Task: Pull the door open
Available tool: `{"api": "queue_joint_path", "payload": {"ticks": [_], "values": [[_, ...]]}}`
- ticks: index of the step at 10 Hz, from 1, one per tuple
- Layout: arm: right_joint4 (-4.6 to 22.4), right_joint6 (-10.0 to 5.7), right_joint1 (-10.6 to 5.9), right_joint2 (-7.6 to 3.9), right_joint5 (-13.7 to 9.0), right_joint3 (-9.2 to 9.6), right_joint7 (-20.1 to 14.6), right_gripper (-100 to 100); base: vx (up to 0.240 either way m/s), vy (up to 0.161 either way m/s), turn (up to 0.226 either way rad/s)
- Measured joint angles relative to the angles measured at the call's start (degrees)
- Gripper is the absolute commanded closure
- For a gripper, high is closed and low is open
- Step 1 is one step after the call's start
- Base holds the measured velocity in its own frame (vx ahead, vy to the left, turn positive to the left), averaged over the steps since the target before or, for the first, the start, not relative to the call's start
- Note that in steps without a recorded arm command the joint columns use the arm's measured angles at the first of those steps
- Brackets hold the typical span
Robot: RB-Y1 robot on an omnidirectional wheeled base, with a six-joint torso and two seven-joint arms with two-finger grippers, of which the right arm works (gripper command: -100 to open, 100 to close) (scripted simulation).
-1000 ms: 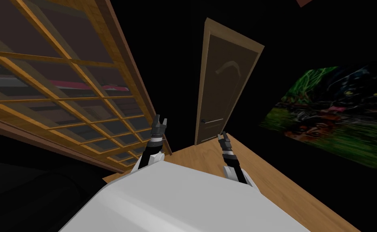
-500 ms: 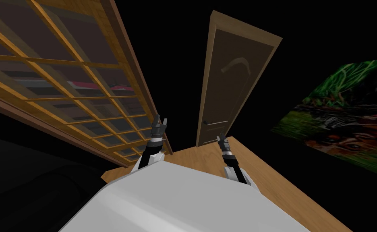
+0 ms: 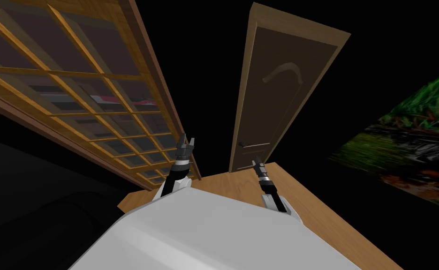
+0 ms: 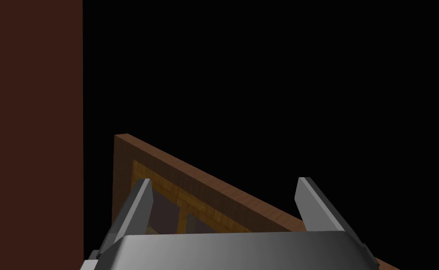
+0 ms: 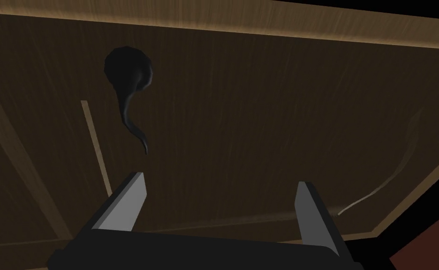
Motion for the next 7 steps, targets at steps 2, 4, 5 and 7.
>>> {"api": "queue_joint_path", "payload": {"ticks": [2, 4, 5, 7], "values": [[2.82, 0.18, -1.20, -1.01, -0.08, 0.46, -0.81, -100, 0.076, -0.063, 0.151], [6.24, -0.12, -2.63, -1.86, -0.14, 0.91, -1.50, -100, 0.069, -0.073, 0.134], [7.69, -0.29, -3.02, -2.23, -0.16, 1.13, -1.80, -100, 0.066, -0.074, 0.118], [11.11, -0.53, -4.47, -3.00, -0.22, 1.53, -2.44, -100, 0.070, -0.064, 0.114]]}}
